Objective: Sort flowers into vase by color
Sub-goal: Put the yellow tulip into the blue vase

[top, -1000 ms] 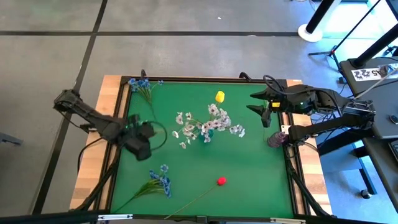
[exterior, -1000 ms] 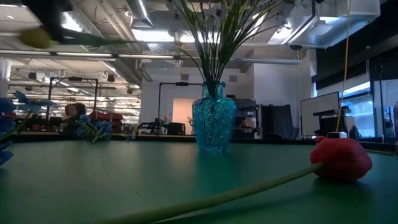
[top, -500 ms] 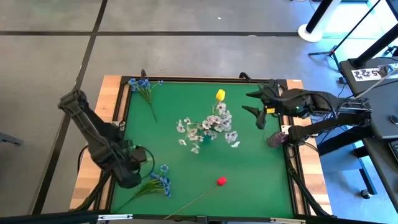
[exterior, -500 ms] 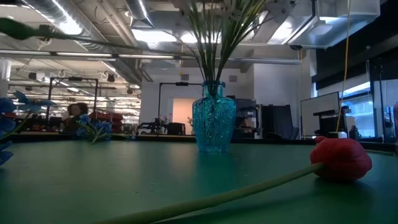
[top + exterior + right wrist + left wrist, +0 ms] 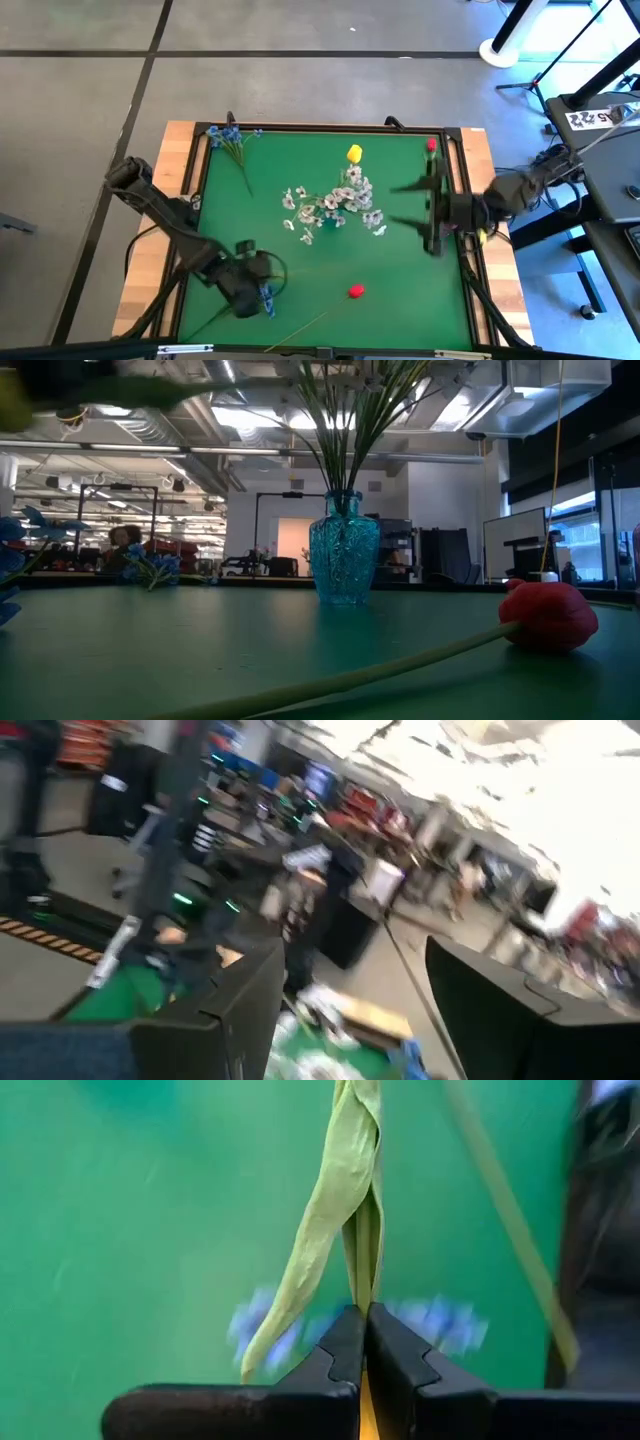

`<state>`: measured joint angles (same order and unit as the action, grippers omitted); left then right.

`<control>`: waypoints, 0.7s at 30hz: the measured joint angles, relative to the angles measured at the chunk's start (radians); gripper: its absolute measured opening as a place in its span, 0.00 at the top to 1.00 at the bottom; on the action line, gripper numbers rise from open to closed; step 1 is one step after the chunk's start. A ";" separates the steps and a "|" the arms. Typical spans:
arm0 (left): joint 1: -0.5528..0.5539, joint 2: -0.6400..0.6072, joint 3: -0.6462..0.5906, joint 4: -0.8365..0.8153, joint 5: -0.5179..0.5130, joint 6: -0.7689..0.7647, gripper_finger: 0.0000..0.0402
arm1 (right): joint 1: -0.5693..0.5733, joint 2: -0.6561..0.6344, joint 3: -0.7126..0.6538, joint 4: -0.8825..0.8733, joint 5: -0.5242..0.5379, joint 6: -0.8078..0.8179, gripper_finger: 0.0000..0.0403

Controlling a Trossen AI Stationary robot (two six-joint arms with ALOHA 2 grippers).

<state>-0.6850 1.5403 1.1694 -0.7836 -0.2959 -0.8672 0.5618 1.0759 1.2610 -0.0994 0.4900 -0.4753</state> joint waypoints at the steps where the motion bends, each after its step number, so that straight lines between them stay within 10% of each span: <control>1: 0.018 0.006 0.000 0.044 0.002 0.027 0.99 | 0.036 0.020 0.000 0.022 0.007 -0.021 0.40; 11: 0.175 0.057 0.001 0.212 0.144 -0.019 0.99 | 0.309 0.308 0.000 0.061 0.324 -0.090 0.40; 21: 0.242 0.096 0.001 0.269 0.161 -0.229 0.99 | 0.260 0.687 0.000 0.093 0.544 -0.085 0.40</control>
<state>-0.4434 1.6367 1.1702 -0.5145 -0.1346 -1.0965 0.8218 1.7630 1.2606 -0.0065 1.0338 -0.5607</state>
